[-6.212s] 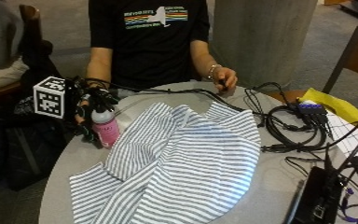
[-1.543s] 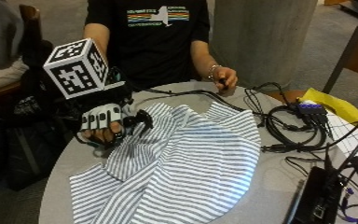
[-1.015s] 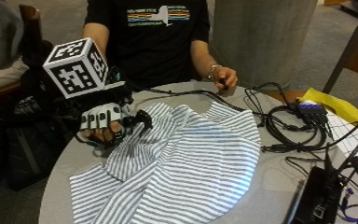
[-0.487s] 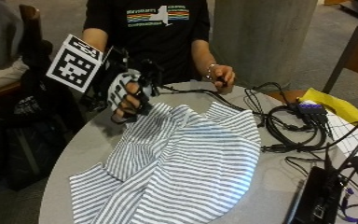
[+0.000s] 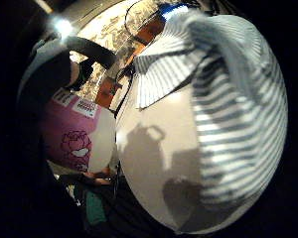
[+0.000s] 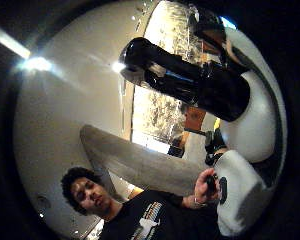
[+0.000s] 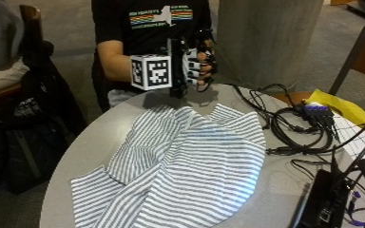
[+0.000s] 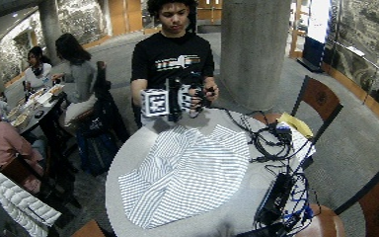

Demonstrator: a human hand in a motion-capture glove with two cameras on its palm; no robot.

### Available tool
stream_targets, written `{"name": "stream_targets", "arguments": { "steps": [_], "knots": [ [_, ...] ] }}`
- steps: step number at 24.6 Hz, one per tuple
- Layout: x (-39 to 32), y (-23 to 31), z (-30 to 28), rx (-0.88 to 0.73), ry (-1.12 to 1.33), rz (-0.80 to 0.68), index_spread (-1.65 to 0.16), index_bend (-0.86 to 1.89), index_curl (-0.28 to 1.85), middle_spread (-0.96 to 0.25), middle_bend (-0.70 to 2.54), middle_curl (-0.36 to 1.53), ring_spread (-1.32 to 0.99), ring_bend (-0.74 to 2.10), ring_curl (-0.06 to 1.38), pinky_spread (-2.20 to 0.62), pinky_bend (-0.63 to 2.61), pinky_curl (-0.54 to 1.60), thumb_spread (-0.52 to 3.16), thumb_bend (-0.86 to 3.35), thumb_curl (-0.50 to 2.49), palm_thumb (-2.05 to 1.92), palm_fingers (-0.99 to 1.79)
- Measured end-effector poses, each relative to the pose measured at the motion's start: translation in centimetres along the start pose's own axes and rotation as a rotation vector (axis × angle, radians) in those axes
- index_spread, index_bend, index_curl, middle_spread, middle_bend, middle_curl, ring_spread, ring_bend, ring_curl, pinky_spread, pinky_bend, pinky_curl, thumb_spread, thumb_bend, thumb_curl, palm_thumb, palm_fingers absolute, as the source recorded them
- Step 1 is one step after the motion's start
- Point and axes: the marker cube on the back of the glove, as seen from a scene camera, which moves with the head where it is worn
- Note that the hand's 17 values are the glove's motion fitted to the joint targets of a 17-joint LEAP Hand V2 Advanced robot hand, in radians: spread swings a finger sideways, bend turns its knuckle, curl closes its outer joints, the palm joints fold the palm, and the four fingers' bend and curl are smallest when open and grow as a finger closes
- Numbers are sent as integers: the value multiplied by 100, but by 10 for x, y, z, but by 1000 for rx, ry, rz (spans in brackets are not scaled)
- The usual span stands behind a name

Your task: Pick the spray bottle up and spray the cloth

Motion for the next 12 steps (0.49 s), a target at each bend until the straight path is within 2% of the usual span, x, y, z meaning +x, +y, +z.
{"name": "stream_targets", "arguments": {
  "steps": [6, 12],
  "knots": [
    [34, -3, 68, -61, -21, -6, -18, 13, 29, -7, 34, 51, -8, 48, 43, -5, 31, 37, 61, -3, 64, 105, 107],
    [45, -2, 84, -58, 62, -21, -18, 13, 30, -7, 34, 51, -7, 45, 41, -2, 29, 36, 68, -3, 61, 103, 107]
  ]
}}
